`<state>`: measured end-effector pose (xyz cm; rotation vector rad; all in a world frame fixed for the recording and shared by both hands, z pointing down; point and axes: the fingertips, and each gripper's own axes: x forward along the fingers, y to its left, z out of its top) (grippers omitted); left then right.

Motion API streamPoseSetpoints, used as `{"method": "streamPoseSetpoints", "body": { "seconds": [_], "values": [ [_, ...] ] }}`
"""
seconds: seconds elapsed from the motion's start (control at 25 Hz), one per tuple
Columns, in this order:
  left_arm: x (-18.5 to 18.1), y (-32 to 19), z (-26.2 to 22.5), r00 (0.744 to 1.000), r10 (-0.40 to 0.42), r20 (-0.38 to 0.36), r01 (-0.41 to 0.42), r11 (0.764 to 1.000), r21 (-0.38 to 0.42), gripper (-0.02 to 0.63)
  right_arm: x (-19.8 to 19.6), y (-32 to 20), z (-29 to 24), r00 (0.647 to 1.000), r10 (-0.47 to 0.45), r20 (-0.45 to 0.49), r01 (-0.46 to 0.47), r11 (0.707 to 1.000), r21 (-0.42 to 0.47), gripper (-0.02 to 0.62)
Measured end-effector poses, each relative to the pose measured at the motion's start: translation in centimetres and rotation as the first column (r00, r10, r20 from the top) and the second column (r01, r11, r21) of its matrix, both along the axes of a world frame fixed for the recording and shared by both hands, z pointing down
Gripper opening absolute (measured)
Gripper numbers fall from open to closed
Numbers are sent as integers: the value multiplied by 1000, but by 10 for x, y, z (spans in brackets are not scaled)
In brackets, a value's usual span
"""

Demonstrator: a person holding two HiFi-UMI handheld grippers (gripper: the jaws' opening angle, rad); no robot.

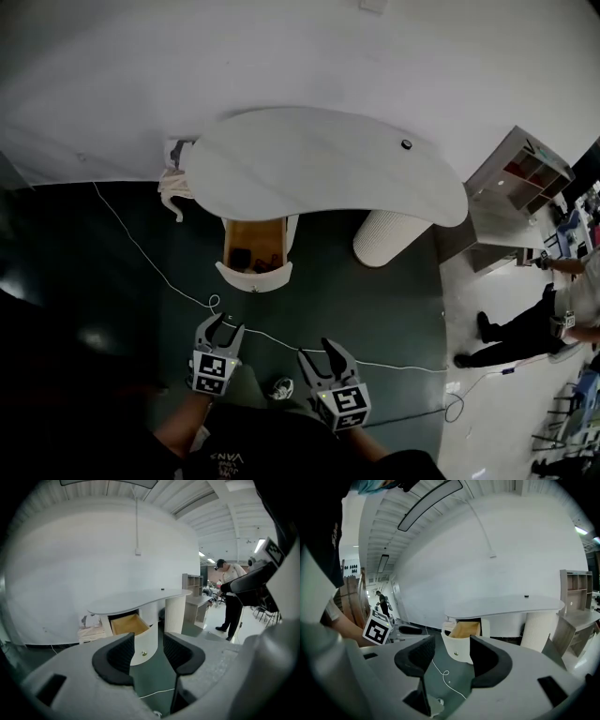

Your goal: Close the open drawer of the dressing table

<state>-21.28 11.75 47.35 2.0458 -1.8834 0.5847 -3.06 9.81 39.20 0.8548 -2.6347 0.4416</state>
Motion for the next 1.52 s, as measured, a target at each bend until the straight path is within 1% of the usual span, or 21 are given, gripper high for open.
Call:
{"method": "streamPoseSetpoints", "body": {
  "seconds": [0.2, 0.44, 0.72, 0.92, 1.0, 1.12, 1.28, 1.52],
  "values": [
    [-6, -26, 38, 1000, -18, -10, 17, 997, -74, 186, -7, -19, 11, 1000, 4, -3, -4, 1000, -23, 227],
    [-19, -63, 82, 999, -1, -35, -5, 988, -153, 186, -16, -40, 25, 998, 66, -23, -67, 997, -39, 227],
    [-24, -99, 135, 997, 24, -75, -39, 978, -203, 186, -23, -51, 51, 991, 123, -55, -127, 988, -88, 227],
    [-25, -119, 151, 996, 36, -83, -52, 978, -204, 187, -22, -62, 66, 985, 160, -71, -167, 980, -111, 227],
    [-29, -124, 153, 996, 27, -83, -44, 977, -210, 189, -24, -67, 67, 982, 177, -68, -184, 977, -111, 227],
    [-34, -126, 148, 997, 4, -76, -20, 977, -214, 186, -25, -74, 70, 979, 193, -67, -199, 974, -107, 227],
    [-37, -130, 148, 995, -25, -99, 4, 979, -205, 183, -25, -81, 74, 976, 212, -47, -216, 972, -94, 227],
    [-50, -154, 145, 996, -22, -88, 5, 982, -191, 183, -33, -86, 78, 970, 240, -30, -242, 964, -108, 227]
  ]
}}
